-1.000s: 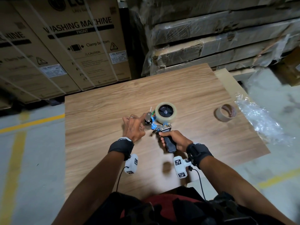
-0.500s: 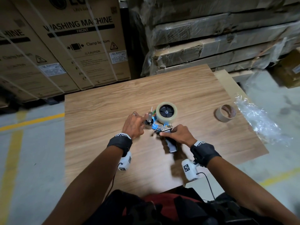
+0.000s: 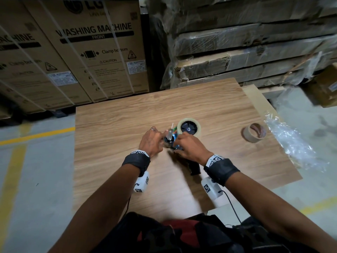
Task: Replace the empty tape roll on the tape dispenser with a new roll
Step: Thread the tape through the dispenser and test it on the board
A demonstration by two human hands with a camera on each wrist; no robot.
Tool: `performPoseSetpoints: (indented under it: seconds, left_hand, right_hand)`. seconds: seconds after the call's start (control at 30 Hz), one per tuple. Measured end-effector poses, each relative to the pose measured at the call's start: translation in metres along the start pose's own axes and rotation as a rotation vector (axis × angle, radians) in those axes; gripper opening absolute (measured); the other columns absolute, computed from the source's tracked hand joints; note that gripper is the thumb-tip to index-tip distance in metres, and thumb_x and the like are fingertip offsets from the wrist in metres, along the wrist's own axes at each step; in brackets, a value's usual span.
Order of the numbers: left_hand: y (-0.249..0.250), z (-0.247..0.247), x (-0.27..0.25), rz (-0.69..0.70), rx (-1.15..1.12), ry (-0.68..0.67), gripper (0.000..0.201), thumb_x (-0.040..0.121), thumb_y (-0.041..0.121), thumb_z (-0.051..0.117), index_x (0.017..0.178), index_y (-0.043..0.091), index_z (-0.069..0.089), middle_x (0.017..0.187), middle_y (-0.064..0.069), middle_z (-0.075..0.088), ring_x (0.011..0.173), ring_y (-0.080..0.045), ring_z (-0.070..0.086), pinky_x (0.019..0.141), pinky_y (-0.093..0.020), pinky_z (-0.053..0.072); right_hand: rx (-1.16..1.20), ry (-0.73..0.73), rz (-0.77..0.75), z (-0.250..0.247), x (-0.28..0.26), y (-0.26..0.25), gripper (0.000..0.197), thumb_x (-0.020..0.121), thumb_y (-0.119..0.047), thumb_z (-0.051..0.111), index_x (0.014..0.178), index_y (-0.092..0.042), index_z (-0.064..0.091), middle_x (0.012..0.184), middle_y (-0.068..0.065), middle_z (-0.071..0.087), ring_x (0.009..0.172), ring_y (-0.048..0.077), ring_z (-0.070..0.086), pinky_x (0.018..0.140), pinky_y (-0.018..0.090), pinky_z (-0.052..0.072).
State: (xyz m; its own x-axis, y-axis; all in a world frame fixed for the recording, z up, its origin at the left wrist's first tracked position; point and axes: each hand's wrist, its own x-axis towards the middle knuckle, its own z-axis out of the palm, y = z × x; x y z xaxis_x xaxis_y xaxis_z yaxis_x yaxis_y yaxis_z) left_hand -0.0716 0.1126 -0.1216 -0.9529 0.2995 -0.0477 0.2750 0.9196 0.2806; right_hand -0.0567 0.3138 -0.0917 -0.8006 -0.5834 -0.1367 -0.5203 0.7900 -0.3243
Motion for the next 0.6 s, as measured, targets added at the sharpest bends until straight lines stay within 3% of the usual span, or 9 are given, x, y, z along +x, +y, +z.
performPoseSetpoints:
  seconds: [0.13,0.37,0.6]
  left_hand:
    - [-0.001,0.002,-0.003,-0.013,-0.011,0.009,0.059,0.077,0.015,0.058,0.134,0.031,0.059,0.082,-0.010,0.071,0.099,-0.034,0.057,0.071,-0.039,0.051]
    - [-0.002,0.007,-0.004,-0.040,-0.026,0.011,0.060,0.080,0.017,0.055,0.138,0.034,0.054,0.088,-0.008,0.069,0.104,-0.031,0.054,0.072,-0.037,0.050]
    - [-0.003,0.009,-0.007,-0.030,-0.032,0.043,0.061,0.079,0.017,0.056,0.138,0.033,0.055,0.086,-0.009,0.068,0.102,-0.032,0.054,0.071,-0.037,0.049]
  right_hand:
    - [-0.027,0.019,-0.009,0.008,0.001,0.005,0.016,0.089,-0.031,0.073,0.098,-0.020,0.079,0.101,0.004,0.074,0.101,0.032,0.058,0.083,0.043,0.043]
    - [0.047,0.044,0.001,0.009,0.005,0.006,0.015,0.086,-0.029,0.076,0.093,-0.016,0.081,0.091,0.006,0.077,0.094,0.029,0.054,0.085,0.044,0.044]
    - [0.095,0.098,0.126,0.015,0.008,-0.003,0.015,0.087,-0.027,0.073,0.084,-0.013,0.079,0.081,0.009,0.075,0.090,0.031,0.055,0.082,0.042,0.047]
